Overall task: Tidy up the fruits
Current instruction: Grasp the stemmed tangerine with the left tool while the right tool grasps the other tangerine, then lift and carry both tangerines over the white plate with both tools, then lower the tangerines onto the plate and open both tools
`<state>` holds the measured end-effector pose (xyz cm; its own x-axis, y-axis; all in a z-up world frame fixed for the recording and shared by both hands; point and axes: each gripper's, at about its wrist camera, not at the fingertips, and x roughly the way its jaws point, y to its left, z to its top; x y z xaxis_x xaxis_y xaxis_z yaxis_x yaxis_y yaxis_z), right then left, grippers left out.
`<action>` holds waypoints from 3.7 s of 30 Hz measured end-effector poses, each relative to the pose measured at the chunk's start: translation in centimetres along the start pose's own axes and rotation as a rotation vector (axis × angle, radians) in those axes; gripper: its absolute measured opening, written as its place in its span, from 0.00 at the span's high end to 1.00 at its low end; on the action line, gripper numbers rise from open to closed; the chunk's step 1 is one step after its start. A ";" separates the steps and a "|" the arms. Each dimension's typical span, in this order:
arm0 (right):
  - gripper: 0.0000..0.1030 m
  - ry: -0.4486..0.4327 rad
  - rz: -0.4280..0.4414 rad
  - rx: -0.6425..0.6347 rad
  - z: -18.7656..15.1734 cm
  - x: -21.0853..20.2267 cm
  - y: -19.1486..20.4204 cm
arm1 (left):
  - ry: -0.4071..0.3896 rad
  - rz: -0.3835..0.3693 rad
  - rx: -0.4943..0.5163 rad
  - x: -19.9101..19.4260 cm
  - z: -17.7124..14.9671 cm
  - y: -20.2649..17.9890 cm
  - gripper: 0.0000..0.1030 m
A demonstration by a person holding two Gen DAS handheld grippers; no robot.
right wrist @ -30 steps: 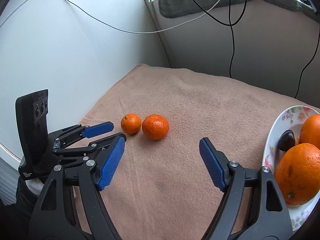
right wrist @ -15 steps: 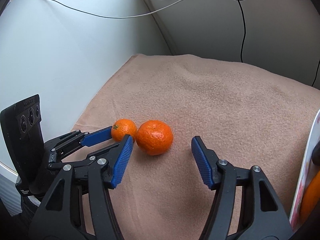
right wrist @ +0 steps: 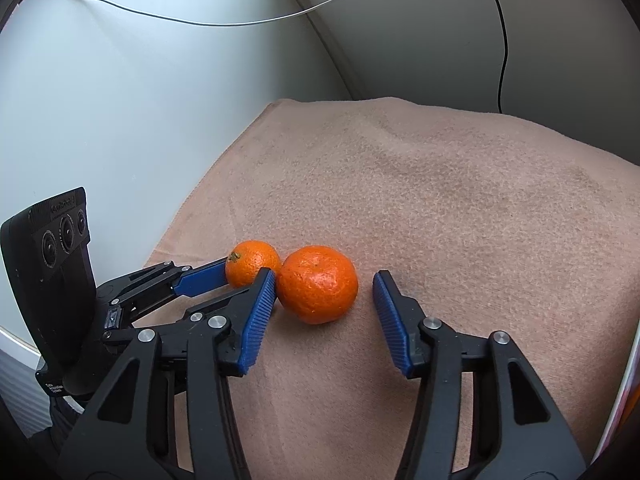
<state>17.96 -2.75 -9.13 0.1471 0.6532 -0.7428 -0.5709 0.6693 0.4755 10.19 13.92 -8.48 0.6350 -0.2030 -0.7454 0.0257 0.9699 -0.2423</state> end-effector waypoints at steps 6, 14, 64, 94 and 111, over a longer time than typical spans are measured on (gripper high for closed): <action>0.57 -0.005 0.010 -0.010 -0.1 0.3 0.4 | -0.005 0.009 -0.001 -0.1 0.0 -0.3 0.66; 0.58 -0.035 0.010 -0.002 -0.5 -1.4 0.2 | -0.022 0.010 -0.007 -0.7 0.0 -0.6 0.66; 0.58 -0.362 -0.270 0.116 -10.7 -23.9 -8.1 | -0.082 -0.184 0.186 -0.1 3.5 -17.4 0.66; 0.58 -0.339 -0.295 0.173 -10.9 -23.1 -12.2 | -0.031 -0.195 0.241 4.8 6.4 -21.8 0.66; 0.47 -0.339 -0.310 0.149 -10.5 -22.3 -11.9 | -0.038 -0.209 0.238 4.9 6.9 -22.3 0.61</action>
<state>12.99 -29.00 -3.14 0.5608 0.4770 -0.6767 -0.3405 0.8779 0.3366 18.01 -7.79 -2.46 0.6253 -0.4002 -0.6700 0.3353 0.9130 -0.2324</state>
